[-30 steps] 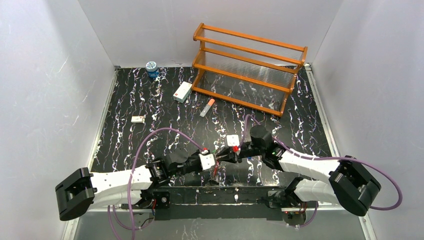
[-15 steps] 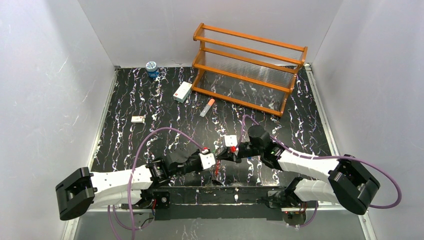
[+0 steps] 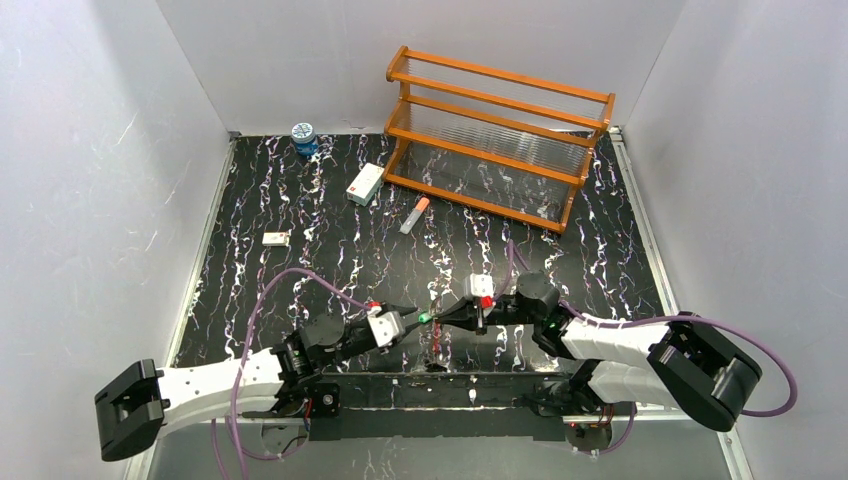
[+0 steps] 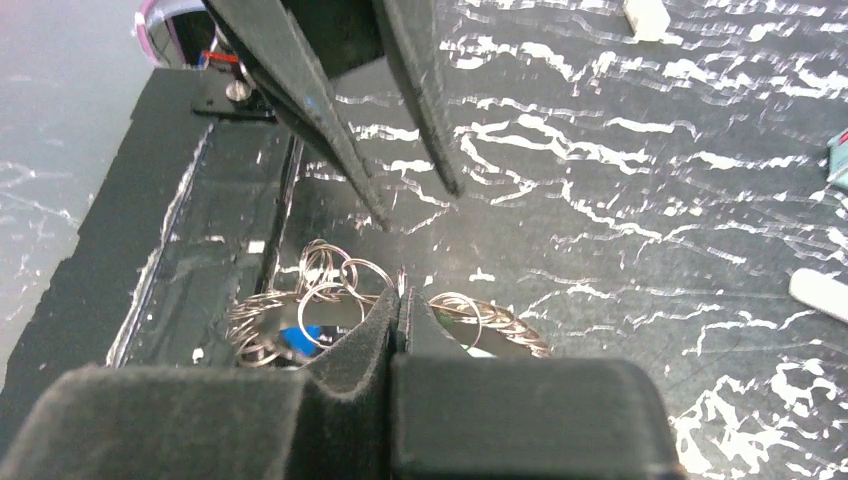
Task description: Put the keys on the keyring
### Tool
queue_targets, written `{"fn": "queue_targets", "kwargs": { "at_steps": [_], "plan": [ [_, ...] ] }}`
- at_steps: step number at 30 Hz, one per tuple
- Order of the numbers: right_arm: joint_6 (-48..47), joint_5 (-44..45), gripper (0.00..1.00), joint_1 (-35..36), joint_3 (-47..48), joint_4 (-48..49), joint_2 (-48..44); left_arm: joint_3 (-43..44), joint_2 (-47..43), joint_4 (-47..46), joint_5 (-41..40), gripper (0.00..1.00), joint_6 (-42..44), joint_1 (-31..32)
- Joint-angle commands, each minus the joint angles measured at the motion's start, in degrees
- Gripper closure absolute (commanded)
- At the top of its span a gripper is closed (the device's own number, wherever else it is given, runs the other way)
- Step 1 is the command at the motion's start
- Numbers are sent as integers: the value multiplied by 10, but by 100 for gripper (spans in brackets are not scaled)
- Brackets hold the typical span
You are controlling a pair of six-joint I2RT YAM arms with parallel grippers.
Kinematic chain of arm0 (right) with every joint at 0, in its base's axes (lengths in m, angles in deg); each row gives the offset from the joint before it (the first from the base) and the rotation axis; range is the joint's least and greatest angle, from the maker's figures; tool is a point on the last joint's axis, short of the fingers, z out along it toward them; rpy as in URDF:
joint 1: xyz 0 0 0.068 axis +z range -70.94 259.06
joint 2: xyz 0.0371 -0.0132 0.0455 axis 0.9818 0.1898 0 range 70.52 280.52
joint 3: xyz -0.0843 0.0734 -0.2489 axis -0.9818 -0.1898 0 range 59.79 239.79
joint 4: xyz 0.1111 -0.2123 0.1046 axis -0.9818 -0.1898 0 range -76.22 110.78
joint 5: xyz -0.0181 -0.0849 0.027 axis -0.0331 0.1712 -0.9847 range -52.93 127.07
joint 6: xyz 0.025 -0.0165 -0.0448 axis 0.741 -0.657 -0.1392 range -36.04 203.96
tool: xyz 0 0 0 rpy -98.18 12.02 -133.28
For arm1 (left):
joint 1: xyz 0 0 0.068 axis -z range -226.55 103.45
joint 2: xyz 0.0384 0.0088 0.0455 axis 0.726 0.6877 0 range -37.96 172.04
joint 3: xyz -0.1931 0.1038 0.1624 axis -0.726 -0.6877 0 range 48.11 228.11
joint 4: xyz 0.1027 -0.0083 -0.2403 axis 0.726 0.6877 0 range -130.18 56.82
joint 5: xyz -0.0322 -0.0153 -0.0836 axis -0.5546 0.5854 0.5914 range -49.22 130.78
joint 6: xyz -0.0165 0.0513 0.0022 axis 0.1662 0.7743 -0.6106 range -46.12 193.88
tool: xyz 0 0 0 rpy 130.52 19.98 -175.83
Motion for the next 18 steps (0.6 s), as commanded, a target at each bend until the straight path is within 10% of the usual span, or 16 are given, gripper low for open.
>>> {"fn": "queue_targets", "kwargs": {
  "at_steps": [1, 18],
  "plan": [
    [68, -11, 99, 3, -18, 173, -9, -44, -34, -85, 6, 70, -29, 4],
    [104, -40, 99, 3, -11, 209, 5, -49, 16, -194, 50, 80, -61, 3]
  ]
}}
